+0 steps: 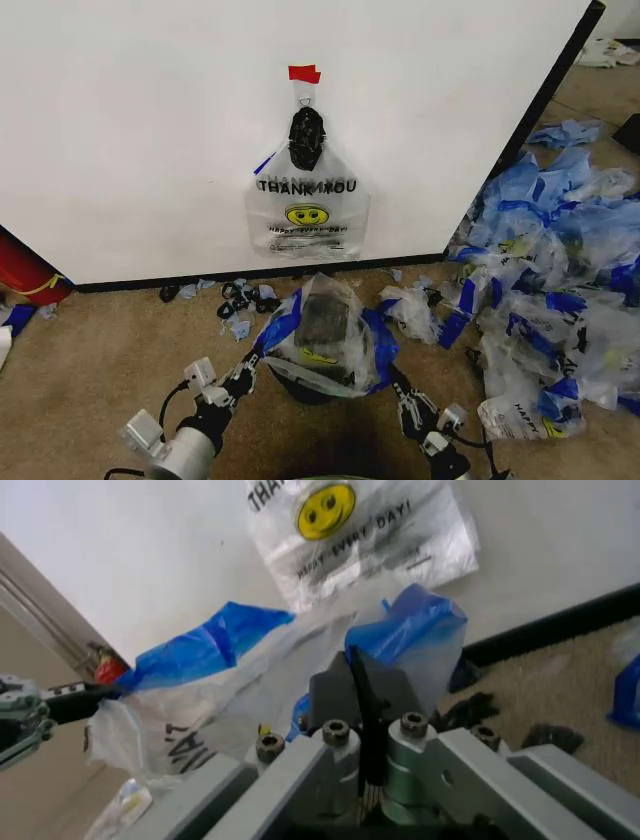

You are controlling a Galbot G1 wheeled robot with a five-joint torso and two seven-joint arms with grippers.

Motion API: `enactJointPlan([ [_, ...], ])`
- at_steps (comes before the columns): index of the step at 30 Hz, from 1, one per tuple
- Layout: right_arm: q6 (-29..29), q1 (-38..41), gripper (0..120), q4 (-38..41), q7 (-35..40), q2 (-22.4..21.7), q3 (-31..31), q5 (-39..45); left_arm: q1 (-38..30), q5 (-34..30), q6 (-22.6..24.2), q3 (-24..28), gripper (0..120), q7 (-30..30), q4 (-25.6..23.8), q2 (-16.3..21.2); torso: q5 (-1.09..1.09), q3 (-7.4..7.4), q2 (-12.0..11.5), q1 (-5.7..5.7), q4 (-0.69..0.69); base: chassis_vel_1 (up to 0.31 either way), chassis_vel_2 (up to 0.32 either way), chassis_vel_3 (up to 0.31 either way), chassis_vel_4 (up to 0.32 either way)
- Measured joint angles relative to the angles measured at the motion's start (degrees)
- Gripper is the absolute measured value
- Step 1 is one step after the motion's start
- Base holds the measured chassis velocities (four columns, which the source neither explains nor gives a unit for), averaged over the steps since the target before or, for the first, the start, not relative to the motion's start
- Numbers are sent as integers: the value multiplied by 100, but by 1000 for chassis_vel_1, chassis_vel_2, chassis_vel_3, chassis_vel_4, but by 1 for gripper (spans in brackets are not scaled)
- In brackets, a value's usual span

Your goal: Pick up the garbage bag from the wall and place it over the trash bin.

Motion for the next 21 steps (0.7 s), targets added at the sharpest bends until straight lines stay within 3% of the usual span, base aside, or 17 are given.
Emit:
enactJointPlan([
  [14,-8,65,0,-682,-182,117,-27,7,57,398,-183,211,0,99,610,-169,-3,1,0,0,0,0,0,0,0],
  [21,-9,89,0,-722,-186,128,-58,15,146,495,-233,207,0,145,638,-190,-5,0,0,0,0,0,0,0,0],
])
